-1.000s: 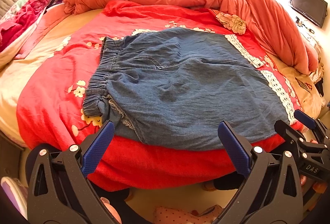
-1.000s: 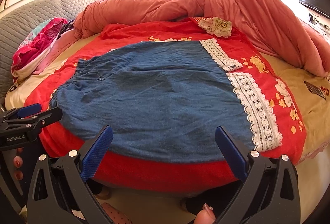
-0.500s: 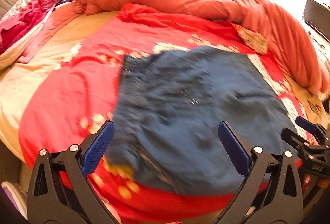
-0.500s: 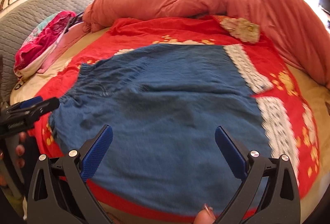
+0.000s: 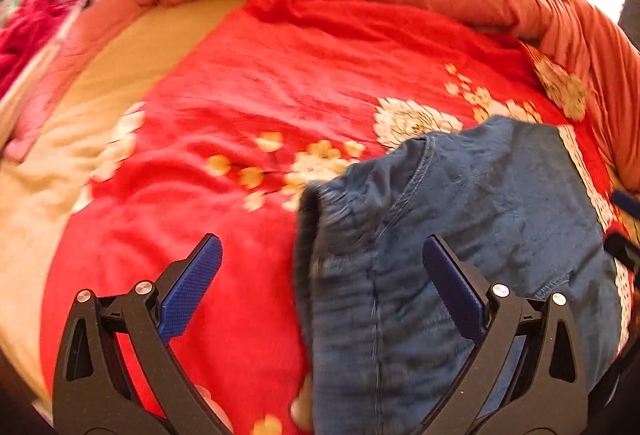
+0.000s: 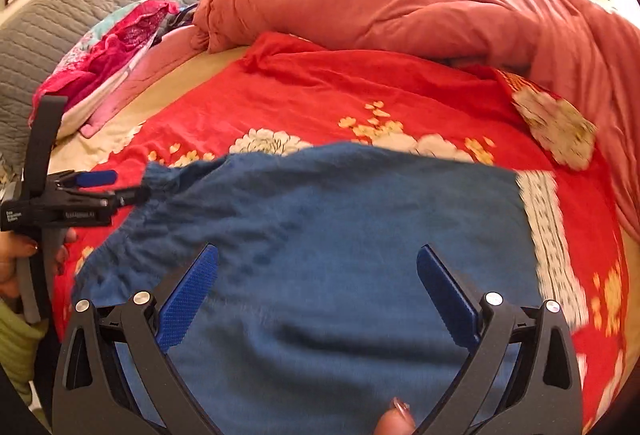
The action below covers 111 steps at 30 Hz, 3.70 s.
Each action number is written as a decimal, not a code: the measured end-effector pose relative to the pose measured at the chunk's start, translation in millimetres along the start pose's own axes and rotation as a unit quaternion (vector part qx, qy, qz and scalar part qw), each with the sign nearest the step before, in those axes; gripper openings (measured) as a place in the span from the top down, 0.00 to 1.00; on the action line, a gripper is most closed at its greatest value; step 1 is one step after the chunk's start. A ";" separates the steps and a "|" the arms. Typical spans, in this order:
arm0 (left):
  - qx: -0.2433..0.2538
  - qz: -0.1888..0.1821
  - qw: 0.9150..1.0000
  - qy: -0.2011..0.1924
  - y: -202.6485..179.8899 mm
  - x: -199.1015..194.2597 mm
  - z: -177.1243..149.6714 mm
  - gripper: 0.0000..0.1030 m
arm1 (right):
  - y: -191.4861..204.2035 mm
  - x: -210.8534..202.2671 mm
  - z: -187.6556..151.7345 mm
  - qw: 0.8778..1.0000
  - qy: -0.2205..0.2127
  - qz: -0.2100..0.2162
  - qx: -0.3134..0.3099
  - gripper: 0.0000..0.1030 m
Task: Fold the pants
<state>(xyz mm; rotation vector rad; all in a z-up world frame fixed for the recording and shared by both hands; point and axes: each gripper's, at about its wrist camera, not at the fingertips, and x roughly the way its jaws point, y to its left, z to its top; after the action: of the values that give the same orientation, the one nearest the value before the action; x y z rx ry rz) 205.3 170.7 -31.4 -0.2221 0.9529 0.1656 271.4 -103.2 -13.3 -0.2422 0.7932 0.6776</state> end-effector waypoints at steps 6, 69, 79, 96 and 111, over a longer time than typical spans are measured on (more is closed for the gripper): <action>0.016 -0.018 1.000 0.009 5.3 33.8 11.2 0.10 | -4.2 38.3 32.5 0.999 0.014 0.006 -0.033 0.04; 0.126 -0.053 0.974 -0.181 -32.0 -128.6 -139.6 0.74 | 72.0 -78.8 -98.8 0.988 -0.043 0.129 -0.071 0.91; 0.119 -0.050 0.984 -0.124 -21.6 -121.2 -169.6 0.68 | 101.1 -73.8 -137.6 0.986 0.005 0.134 -0.101 0.89; 0.049 -0.106 0.983 -0.144 -15.3 -178.2 -156.2 0.58 | 111.4 -60.2 -160.4 0.984 0.028 0.155 -0.087 0.73; 0.080 -0.084 0.993 -0.039 -53.1 -86.2 -166.8 0.61 | 76.2 -65.2 -145.1 0.994 0.017 0.109 -0.007 0.64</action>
<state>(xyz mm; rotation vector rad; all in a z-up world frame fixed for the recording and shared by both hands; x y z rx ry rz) 37.5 72.4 -47.8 -0.1467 0.8618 -0.0556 105.9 -139.6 -62.4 -0.1810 0.8559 0.8875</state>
